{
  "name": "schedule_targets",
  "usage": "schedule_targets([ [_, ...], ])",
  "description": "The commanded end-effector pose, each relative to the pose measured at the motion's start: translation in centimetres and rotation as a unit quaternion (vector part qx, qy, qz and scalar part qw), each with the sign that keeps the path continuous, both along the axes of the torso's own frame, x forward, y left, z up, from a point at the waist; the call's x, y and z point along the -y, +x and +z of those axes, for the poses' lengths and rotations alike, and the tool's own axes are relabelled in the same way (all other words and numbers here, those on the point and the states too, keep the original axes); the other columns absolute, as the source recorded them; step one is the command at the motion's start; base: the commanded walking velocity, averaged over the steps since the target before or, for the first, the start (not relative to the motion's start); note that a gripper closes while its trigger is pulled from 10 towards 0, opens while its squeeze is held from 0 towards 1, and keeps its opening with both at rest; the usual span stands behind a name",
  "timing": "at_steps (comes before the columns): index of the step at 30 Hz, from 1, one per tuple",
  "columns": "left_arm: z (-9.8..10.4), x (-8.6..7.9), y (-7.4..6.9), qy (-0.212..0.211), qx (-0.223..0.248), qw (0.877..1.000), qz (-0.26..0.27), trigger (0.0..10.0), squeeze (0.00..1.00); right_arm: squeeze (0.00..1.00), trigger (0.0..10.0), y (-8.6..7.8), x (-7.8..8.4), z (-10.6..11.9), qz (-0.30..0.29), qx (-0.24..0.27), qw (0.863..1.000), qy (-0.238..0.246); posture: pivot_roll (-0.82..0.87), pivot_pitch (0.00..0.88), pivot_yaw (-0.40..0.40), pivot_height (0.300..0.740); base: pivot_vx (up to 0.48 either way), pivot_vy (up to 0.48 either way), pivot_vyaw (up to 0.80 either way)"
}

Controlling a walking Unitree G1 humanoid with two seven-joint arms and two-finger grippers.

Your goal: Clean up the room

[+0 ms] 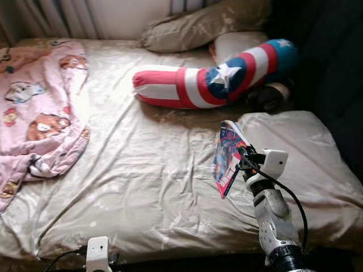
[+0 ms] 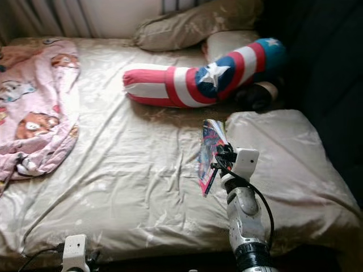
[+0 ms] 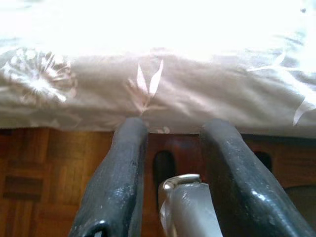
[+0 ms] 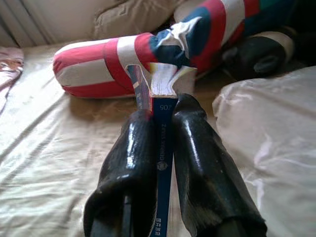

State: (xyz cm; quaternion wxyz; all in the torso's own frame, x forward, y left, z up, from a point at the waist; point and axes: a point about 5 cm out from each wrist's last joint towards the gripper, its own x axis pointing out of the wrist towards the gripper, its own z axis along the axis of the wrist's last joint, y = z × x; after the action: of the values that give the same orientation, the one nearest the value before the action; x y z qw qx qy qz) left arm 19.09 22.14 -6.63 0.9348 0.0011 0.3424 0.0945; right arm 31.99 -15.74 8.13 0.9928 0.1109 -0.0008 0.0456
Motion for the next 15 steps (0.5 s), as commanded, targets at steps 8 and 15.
schedule_targets([
  [8, -0.53, -0.23, -1.03, 0.000, -0.019, 1.000, 0.001, 10.0, 0.00, 0.00, 10.0, 0.34, -0.52, 0.66, 0.007, 0.016, 1.000, 0.000, 0.07, 0.150, -0.058, 0.740, 0.000, 0.000, 0.00],
  [15, -0.58, -0.24, -1.09, 0.001, -0.022, 1.000, 0.003, 10.0, 0.00, 0.00, 10.0, 0.16, -0.09, 0.19, -0.003, 0.005, 1.000, 0.008, 0.07, 0.151, -0.057, 0.740, 0.000, 0.000, 0.00],
])
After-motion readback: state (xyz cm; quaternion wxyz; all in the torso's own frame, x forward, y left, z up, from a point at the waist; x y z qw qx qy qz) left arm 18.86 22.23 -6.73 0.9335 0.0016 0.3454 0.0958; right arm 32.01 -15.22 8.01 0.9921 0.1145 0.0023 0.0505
